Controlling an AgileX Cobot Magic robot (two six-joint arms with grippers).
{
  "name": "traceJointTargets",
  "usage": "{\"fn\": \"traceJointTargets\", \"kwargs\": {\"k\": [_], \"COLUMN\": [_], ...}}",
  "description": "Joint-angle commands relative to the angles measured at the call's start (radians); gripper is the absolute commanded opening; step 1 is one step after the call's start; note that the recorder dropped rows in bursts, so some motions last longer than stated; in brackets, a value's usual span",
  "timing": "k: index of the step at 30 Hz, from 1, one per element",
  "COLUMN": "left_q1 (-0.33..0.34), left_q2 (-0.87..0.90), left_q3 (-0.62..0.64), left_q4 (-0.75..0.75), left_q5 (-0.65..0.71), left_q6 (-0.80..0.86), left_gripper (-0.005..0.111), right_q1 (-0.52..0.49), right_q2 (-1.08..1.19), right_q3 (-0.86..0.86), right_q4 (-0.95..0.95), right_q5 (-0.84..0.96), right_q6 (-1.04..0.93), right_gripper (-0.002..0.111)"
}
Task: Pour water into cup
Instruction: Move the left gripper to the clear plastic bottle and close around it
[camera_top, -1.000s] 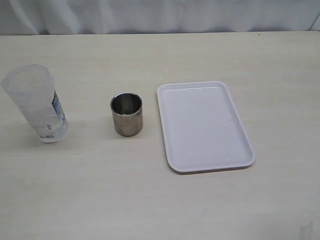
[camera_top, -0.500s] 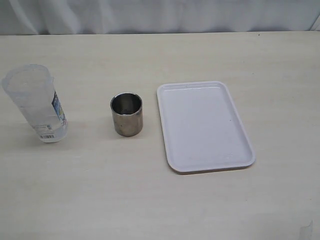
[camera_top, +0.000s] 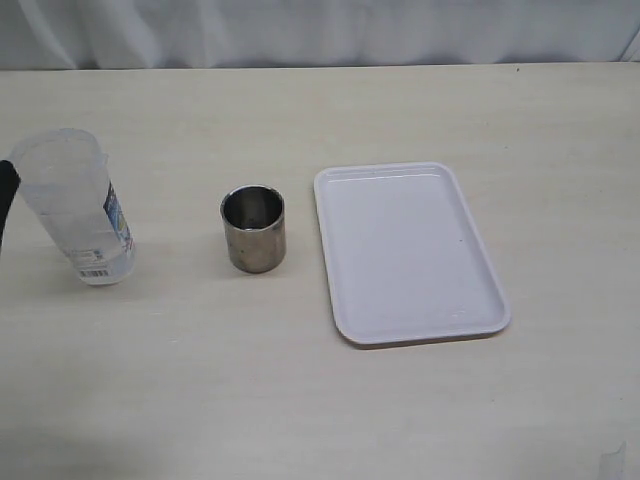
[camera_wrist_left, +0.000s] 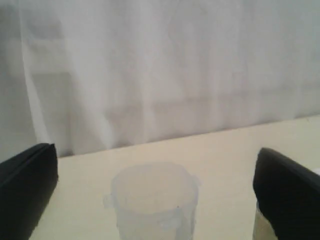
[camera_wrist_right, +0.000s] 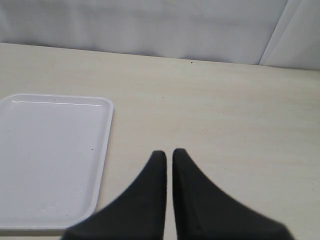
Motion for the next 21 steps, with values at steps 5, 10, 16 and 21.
{"fn": "traceJointTargets", "kwargs": {"k": [5,10,16,21], "left_q1": [-0.006,-0.006,-0.006,-0.006], "left_q2": [0.184,0.284,0.421,0.498], "left_q3": [0.003,0.003,0.003,0.003], "left_q4": [0.032,0.032,0.028,-0.009], "left_q5": [-0.081,-0.133,-0.216,-0.25], "left_q6": [-0.018,-0.01,0.028,0.06], "left_gripper": [0.104,0.104,0.104,0.104], "right_q1": [-0.006,-0.006,-0.006,-0.006], "right_q2": [-0.005,-0.005,-0.005,-0.005], "right_q3": [0.003,0.003,0.003,0.003], "right_q4": [0.001,0.001,0.001,0.001], "right_q5": [0.003,0.003,0.003,0.003], "right_q6": [0.001,0.001,0.001,0.001], "right_gripper": [0.004,0.004,0.004,0.004]}}
